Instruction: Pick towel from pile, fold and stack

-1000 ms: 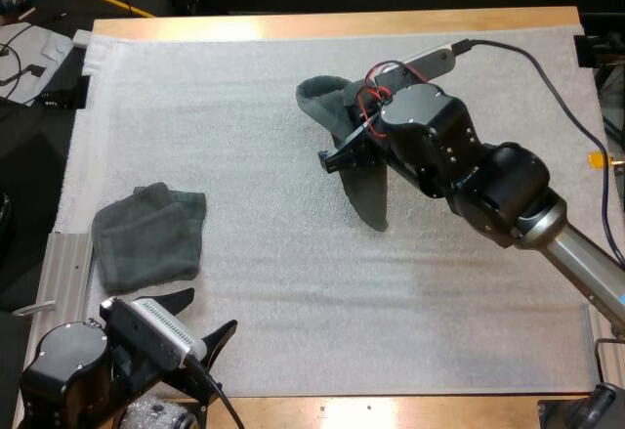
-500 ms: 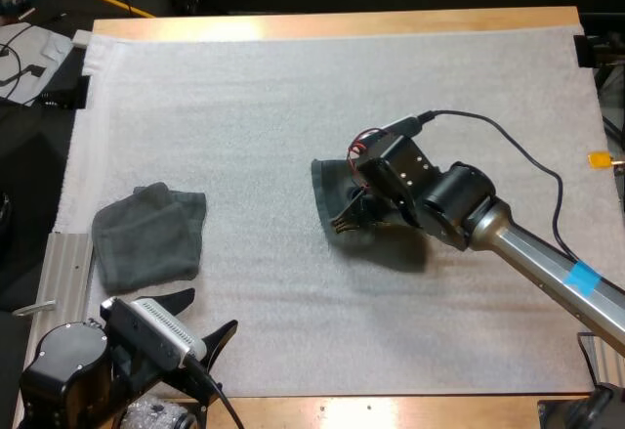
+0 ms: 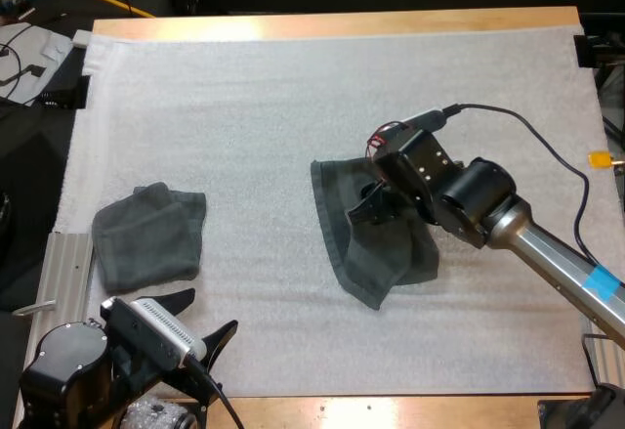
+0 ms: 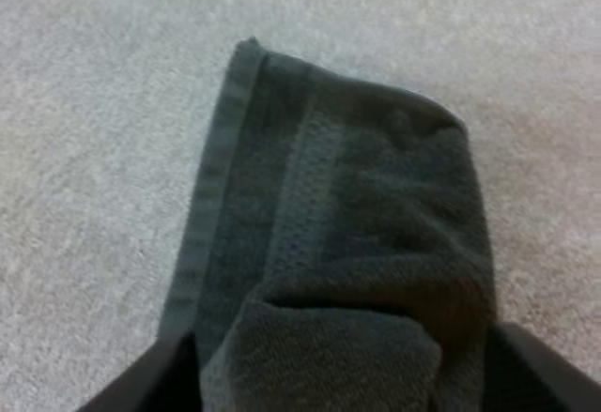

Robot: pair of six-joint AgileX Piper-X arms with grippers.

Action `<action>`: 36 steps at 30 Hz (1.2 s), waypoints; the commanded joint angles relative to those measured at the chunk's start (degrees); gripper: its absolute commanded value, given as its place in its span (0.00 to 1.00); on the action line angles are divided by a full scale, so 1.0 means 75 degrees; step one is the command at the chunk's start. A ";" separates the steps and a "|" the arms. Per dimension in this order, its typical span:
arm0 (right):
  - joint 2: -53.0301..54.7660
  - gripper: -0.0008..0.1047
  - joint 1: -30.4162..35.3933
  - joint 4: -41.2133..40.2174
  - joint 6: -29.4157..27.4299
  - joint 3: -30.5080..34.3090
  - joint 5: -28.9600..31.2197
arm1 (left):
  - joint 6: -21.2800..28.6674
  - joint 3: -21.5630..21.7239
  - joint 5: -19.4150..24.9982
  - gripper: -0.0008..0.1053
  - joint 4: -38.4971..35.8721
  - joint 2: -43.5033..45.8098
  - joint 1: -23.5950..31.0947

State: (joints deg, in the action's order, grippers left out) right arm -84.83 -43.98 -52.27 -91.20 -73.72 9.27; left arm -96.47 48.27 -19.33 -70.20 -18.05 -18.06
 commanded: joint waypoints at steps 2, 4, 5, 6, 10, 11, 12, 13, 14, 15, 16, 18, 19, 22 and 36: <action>-0.0026 0.56 0.0005 -0.0250 0.0047 -0.0014 -0.0397 | -0.0076 0.0042 -0.0073 0.59 0.0047 0.0001 -0.0024; -0.0044 0.55 -0.0033 -0.0328 0.0126 0.0110 -0.0751 | -0.0071 0.0049 -0.0062 0.59 0.0073 0.0003 -0.0033; -0.0072 0.55 -0.0063 -0.0346 0.0166 0.0179 -0.0899 | -0.0069 0.0046 -0.0076 0.59 0.0079 0.0007 -0.0038; -0.0079 0.54 -0.0095 -0.0367 0.0202 0.0259 -0.1015 | -0.0074 0.0041 -0.0068 0.59 0.0053 -0.0004 -0.0035; -0.0150 0.55 -0.0442 -0.0217 0.0342 0.0739 -0.1238 | -0.0061 0.0044 -0.0070 0.59 0.0047 0.0015 -0.0037; -0.0148 0.55 -0.0566 -0.0152 0.0377 0.0858 -0.1235 | -0.0070 0.0039 -0.0071 0.59 0.0065 -0.0005 -0.0041; -0.0213 0.55 -0.0680 -0.0061 0.0410 0.0977 -0.1223 | -0.0085 0.0043 -0.0062 0.59 0.0042 -0.0020 -0.0029; -0.0253 0.55 -0.0786 0.0004 0.0465 0.1108 -0.1215 | -0.0078 0.0042 -0.0067 0.59 0.0021 0.0008 -0.0042; -0.0326 0.55 -0.0897 0.0110 0.0491 0.1231 -0.1231 | -0.0095 0.0041 -0.0063 0.59 0.0016 -0.0004 -0.0046; -0.0398 0.55 -0.1006 0.0207 0.0577 0.1336 -0.1209 | -0.0081 0.0044 -0.0067 0.59 -0.0005 -0.0014 -0.0048; -0.0469 0.54 -0.1098 0.0299 0.0622 0.1424 -0.1209 | -0.0088 0.0045 -0.0074 0.59 -0.0036 -0.0017 -0.0029; -0.0661 0.54 -0.1245 0.0498 0.0774 0.1593 -0.1212 | -0.0112 0.0049 -0.0071 0.59 -0.0126 -0.0026 -0.0035; -0.0787 0.54 -0.1293 0.0593 0.0847 0.1659 -0.1225 | -0.0119 0.0038 -0.0083 0.59 -0.0191 -0.0037 -0.0033; -0.1155 0.53 -0.1416 0.0827 0.1081 0.1782 -0.1210 | -0.0137 0.0045 -0.0086 0.59 -0.0383 -0.0050 -0.0039; -0.1783 0.29 -0.1395 0.0642 0.1043 0.1725 -0.0591 | -0.0135 0.0032 -0.0090 0.59 -0.0774 0.0001 -0.0038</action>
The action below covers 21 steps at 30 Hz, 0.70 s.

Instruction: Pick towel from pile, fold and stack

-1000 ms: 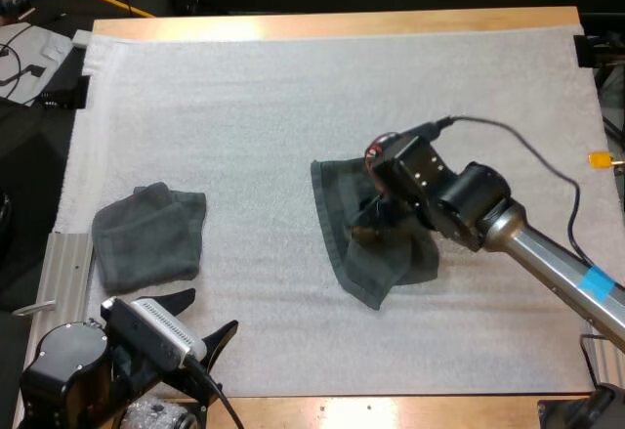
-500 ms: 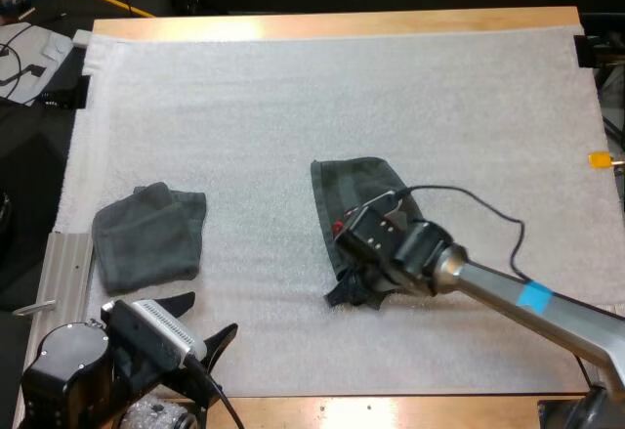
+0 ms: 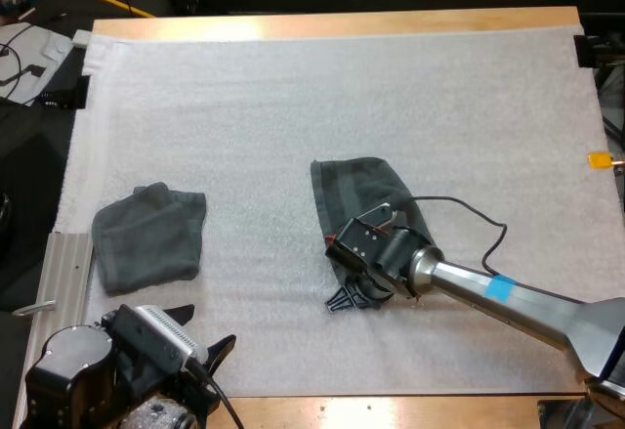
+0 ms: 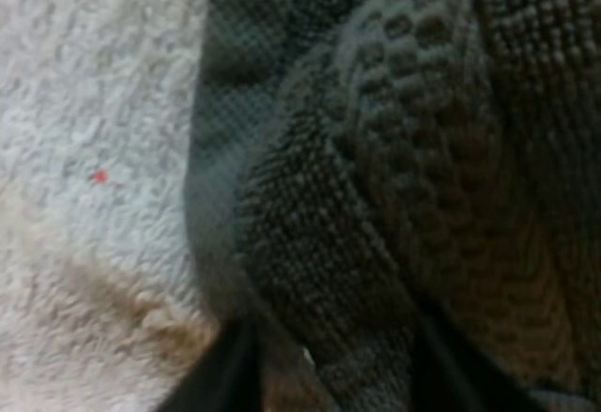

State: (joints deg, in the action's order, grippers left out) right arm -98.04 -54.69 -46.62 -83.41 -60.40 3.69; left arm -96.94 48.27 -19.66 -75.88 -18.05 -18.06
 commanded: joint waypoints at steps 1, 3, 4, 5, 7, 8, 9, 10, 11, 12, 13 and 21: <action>-0.0048 0.26 0.0025 -0.0130 0.0004 -0.0048 0.0191 | -0.0067 0.0030 -0.0045 0.59 -0.0027 -0.0014 -0.0037; -0.0063 0.17 0.0031 -0.0149 0.0022 -0.0051 0.0256 | -0.0063 0.0036 -0.0049 0.59 -0.0003 -0.0019 -0.0034; -0.0071 0.14 0.0019 -0.0139 0.0027 -0.0052 0.0274 | -0.0053 0.0037 -0.0049 0.59 0.0014 -0.0009 -0.0028; -0.0052 0.09 0.0015 -0.0162 0.0020 -0.0054 0.0292 | -0.0063 0.0031 -0.0050 0.59 0.0003 -0.0019 -0.0035; -0.0032 0.02 0.0008 -0.0186 0.0014 -0.0042 0.0354 | -0.0049 0.0028 -0.0057 0.59 0.0025 -0.0012 -0.0040; -0.0031 0.01 0.0000 -0.0187 0.0011 -0.0058 0.0380 | -0.0047 0.0026 -0.0060 0.59 0.0052 -0.0051 -0.0030; 0.0008 0.01 0.0013 -0.0216 0.0001 -0.0059 0.0415 | -0.0047 0.0031 -0.0058 0.59 0.0050 -0.0025 -0.0029; 0.0047 0.01 0.0005 -0.0233 -0.0010 -0.0063 0.0445 | -0.0040 0.0031 -0.0064 0.59 0.0059 -0.0023 -0.0034; 0.0103 0.01 0.0000 -0.0237 -0.0037 -0.0075 0.0479 | -0.0036 0.0032 -0.0064 0.59 0.0091 -0.0020 -0.0036; 0.0113 0.01 -0.0001 -0.0217 -0.0023 -0.0047 0.0458 | -0.0025 0.0035 -0.0045 0.59 0.0026 -0.0014 -0.0033; 0.0113 0.01 0.0000 -0.0206 -0.0012 -0.0031 0.0444 | -0.0019 0.0036 -0.0035 0.59 -0.0012 -0.0011 -0.0032; 0.1177 0.01 -0.0038 -0.1372 -0.0492 -0.0025 0.1145 | 0.0032 0.0043 -0.0028 0.59 -0.0026 -0.0007 -0.0043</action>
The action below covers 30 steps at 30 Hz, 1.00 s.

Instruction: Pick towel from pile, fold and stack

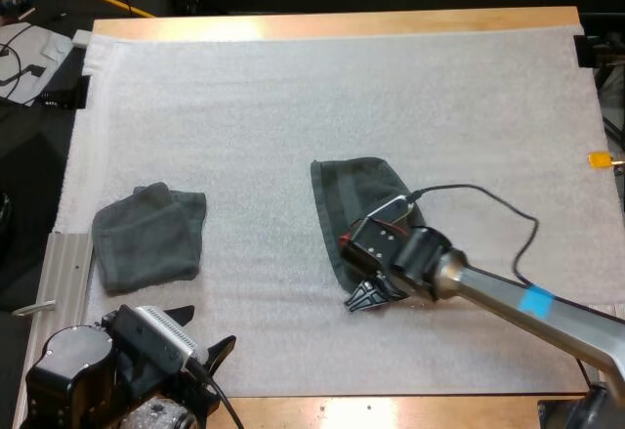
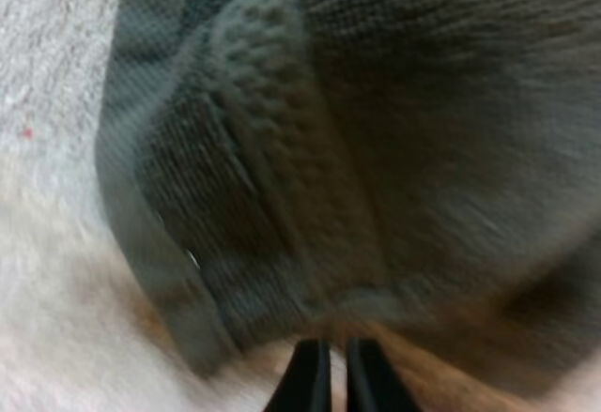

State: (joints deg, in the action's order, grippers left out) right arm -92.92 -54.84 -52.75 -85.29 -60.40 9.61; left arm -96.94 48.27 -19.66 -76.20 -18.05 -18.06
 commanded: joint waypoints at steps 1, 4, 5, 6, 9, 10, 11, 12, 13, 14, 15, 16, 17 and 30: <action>0.0654 0.01 -0.0027 -0.0714 -0.0296 -0.0023 0.0420 | 0.0037 0.0028 -0.0018 0.59 0.0031 0.0007 -0.0043; 0.1062 0.01 -0.0044 -0.1041 -0.0353 -0.0011 0.0584 | 0.0055 0.0016 -0.0023 0.59 0.0076 -0.0007 -0.0033; 0.1168 0.01 -0.0044 -0.1097 -0.0345 0.0007 0.0607 | 0.0059 0.0018 -0.0027 0.59 0.0086 -0.0011 -0.0036; 0.1262 0.01 -0.0049 -0.1123 -0.0313 0.0033 0.0611 | 0.0058 0.0013 -0.0032 0.59 0.0106 -0.0013 -0.0040; 0.1494 0.01 -0.0075 -0.1020 -0.0184 0.0050 0.0607 | 0.0049 -0.0008 -0.0029 0.59 0.0184 -0.0017 -0.0036; 0.1529 0.01 -0.0073 -0.0941 -0.0138 0.0069 0.0609 | 0.0054 -0.0011 -0.0026 0.59 0.0216 -0.0018 -0.0039; 0.1542 0.01 -0.0069 -0.0863 -0.0083 0.0089 0.0611 | 0.0055 -0.0012 -0.0030 0.59 0.0250 -0.0024 -0.0042; 0.1550 0.01 -0.0061 -0.0797 -0.0040 0.0107 0.0627 | 0.0052 -0.0012 -0.0034 0.59 0.0263 -0.0022 -0.0039; 0.1553 0.01 -0.0038 -0.0730 0.0009 0.0124 0.0619 | 0.0047 -0.0015 -0.0043 0.59 0.0283 -0.0024 -0.0032; 0.1520 0.02 -0.0017 -0.0657 0.0061 0.0131 0.0597 | 0.0044 -0.0009 -0.0037 0.59 0.0301 -0.0032 -0.0037; 0.1506 0.09 0.0029 -0.0515 0.0141 0.0167 0.0534 | 0.0034 -0.0007 -0.0034 0.59 0.0330 -0.0032 -0.0031; 0.1517 0.05 -0.0016 -0.0583 0.0058 0.0171 0.0455 | 0.0004 0.0024 -0.0038 0.59 0.0282 -0.0015 -0.0022; 0.1522 0.03 -0.0038 -0.0617 0.0017 0.0173 0.0415 | -0.0011 0.0039 -0.0039 0.59 0.0258 -0.0006 -0.0017; 0.1194 0.45 -0.0092 0.0952 -0.0133 0.0852 -0.0625 | -0.0040 0.0044 -0.0048 0.59 0.0238 -0.0026 -0.0035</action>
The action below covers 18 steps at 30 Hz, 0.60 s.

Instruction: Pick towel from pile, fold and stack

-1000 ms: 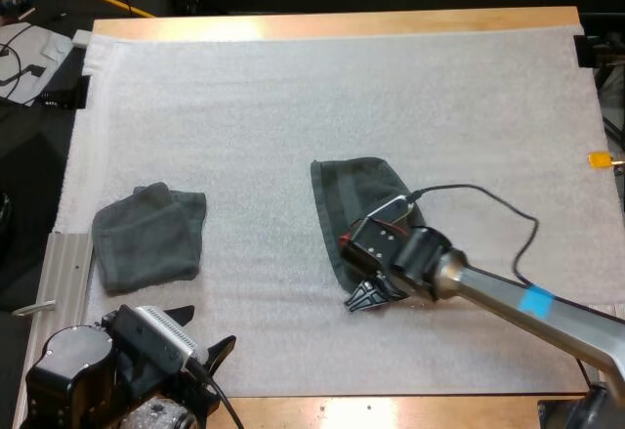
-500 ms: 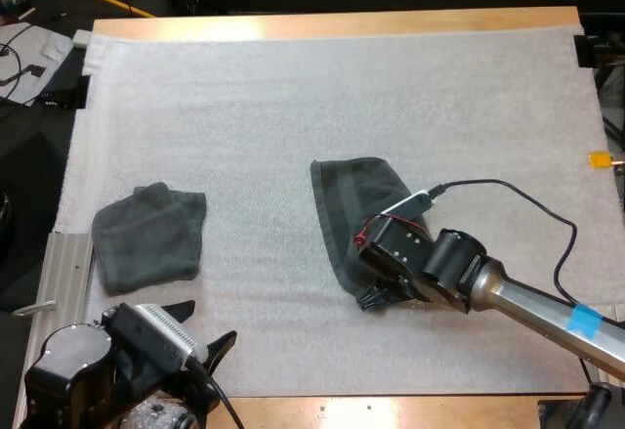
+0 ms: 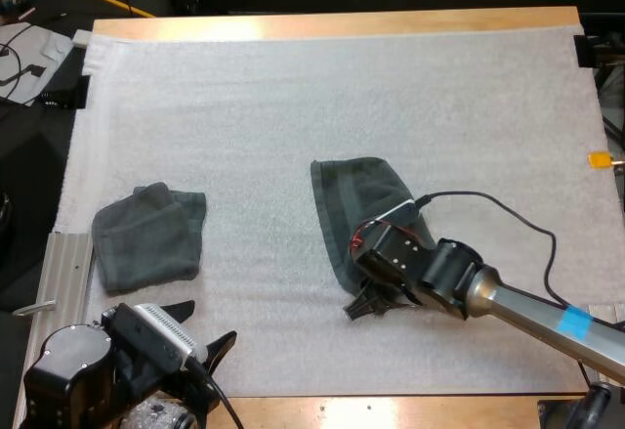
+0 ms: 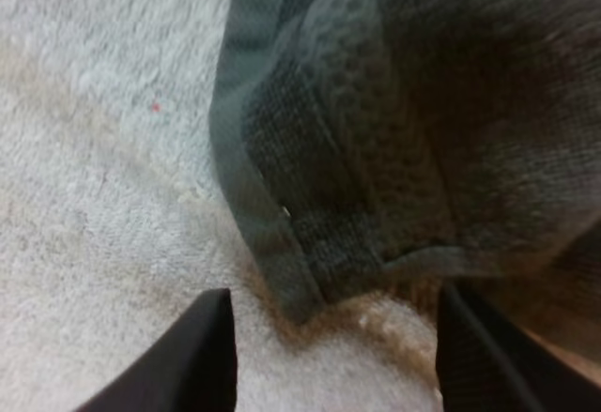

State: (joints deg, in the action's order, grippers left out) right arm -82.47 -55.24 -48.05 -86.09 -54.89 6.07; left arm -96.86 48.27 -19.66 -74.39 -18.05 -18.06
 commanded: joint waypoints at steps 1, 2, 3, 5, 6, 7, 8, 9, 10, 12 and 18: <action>-0.0317 0.45 -0.0040 0.0399 -0.0019 0.0147 -0.0170 | -0.0050 0.0042 -0.0046 0.59 -0.0021 -0.0022 -0.0031; -0.0442 0.45 -0.0042 0.0467 -0.0001 0.0163 -0.0183 | -0.0051 0.0038 -0.0045 0.59 -0.0048 -0.0021 -0.0032; -0.0572 0.45 -0.0043 0.0530 0.0015 0.0173 -0.0195 | -0.0050 0.0038 -0.0051 0.59 -0.0073 -0.0020 -0.0034; -0.0855 0.45 -0.0059 0.0649 0.0071 0.0152 -0.0224 | -0.0059 0.0038 -0.0045 0.59 -0.0153 -0.0016 -0.0037; -0.0984 0.45 -0.0077 0.0704 0.0107 0.0140 -0.0246 | -0.0060 0.0039 -0.0043 0.59 -0.0194 -0.0028 -0.0043; -0.1101 0.45 -0.0081 0.0755 0.0154 0.0133 -0.0264 | -0.0063 0.0032 -0.0043 0.59 -0.0232 -0.0014 -0.0043; -0.1214 0.45 -0.0072 0.0812 0.0185 0.0132 -0.0286 | -0.0068 0.0028 -0.0047 0.59 -0.0264 -0.0015 -0.0040; -0.1321 0.45 -0.0080 0.0877 0.0233 0.0125 -0.0299 | -0.0072 0.0031 -0.0047 0.59 -0.0299 -0.0019 -0.0042; -0.1408 0.45 -0.0083 0.0931 0.0288 0.0125 -0.0302 | -0.0071 0.0033 -0.0041 0.59 -0.0338 -0.0010 -0.0042; -0.1325 0.43 -0.0059 0.0791 0.0244 0.0149 -0.0269 | -0.0070 0.0030 -0.0053 0.59 -0.0334 -0.0012 -0.0025; -0.1505 0.32 -0.0038 0.0807 0.0367 0.0149 -0.0124 | -0.0096 0.0043 -0.0063 0.59 -0.0476 -0.0003 -0.0021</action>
State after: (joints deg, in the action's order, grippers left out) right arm -93.63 -55.60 -41.53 -83.71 -53.71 4.23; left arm -96.92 48.27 -19.66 -77.44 -18.05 -18.06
